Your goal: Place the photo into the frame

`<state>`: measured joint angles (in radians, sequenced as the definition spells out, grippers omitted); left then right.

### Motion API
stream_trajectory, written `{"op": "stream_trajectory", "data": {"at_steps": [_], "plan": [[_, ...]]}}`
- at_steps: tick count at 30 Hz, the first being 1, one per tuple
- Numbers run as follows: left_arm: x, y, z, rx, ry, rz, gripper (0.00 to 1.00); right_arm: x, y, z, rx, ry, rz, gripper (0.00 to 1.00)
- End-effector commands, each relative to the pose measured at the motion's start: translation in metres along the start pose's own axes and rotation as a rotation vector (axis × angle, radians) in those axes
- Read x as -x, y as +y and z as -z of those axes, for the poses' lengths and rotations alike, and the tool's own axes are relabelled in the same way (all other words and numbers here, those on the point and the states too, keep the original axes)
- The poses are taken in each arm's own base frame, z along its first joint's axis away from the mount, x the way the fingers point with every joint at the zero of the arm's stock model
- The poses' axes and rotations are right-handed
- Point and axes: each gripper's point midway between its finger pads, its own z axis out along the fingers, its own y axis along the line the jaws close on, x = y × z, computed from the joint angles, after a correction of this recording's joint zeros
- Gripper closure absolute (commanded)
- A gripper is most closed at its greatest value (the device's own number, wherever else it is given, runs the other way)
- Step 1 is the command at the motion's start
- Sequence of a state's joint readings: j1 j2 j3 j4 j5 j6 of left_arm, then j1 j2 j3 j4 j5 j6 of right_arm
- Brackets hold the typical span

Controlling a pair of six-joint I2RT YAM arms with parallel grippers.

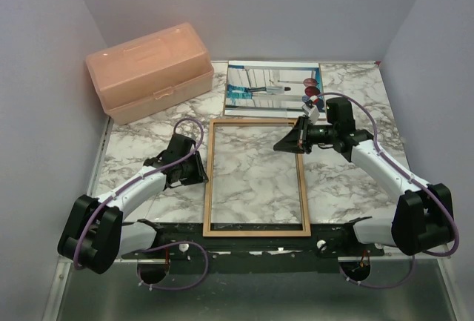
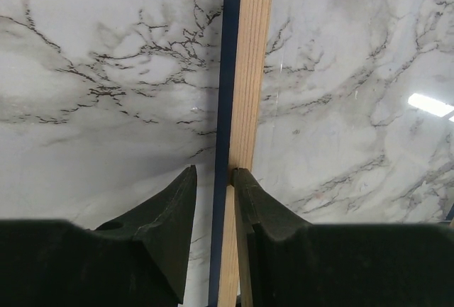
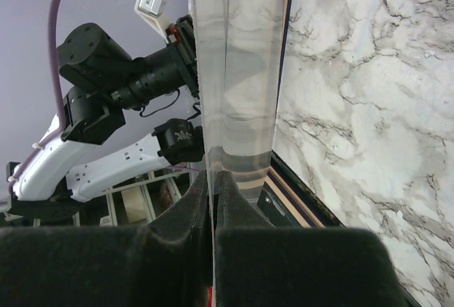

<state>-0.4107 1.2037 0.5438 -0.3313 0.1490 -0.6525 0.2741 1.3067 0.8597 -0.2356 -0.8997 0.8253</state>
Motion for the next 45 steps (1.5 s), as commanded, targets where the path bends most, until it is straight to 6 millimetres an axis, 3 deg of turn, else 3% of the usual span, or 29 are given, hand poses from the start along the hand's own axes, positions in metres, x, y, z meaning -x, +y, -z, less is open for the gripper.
{"op": "stream_trajectory", "data": {"at_steps": [1, 10, 17, 35, 45], "plan": [[-0.004, 0.010, -0.005, 0.035, 0.013, -0.030, 0.71, 0.001, -0.003, -0.004, 0.001, -0.015, -0.008, 0.99], [-0.004, 0.009, -0.005, 0.032, 0.012, -0.032, 0.71, -0.008, -0.016, -0.006, -0.021, -0.019, -0.047, 0.99], [-0.005, 0.009, -0.006, 0.032, 0.020, -0.031, 0.71, -0.005, -0.013, -0.005, -0.013, -0.041, -0.061, 0.99], [-0.004, 0.008, -0.007, 0.034, 0.023, -0.034, 0.71, -0.024, -0.028, -0.003, -0.047, 0.005, -0.091, 0.99], [-0.004, 0.008, -0.008, 0.034, 0.025, -0.033, 0.72, -0.028, -0.006, 0.001, 0.024, 0.017, -0.066, 0.99]]}}
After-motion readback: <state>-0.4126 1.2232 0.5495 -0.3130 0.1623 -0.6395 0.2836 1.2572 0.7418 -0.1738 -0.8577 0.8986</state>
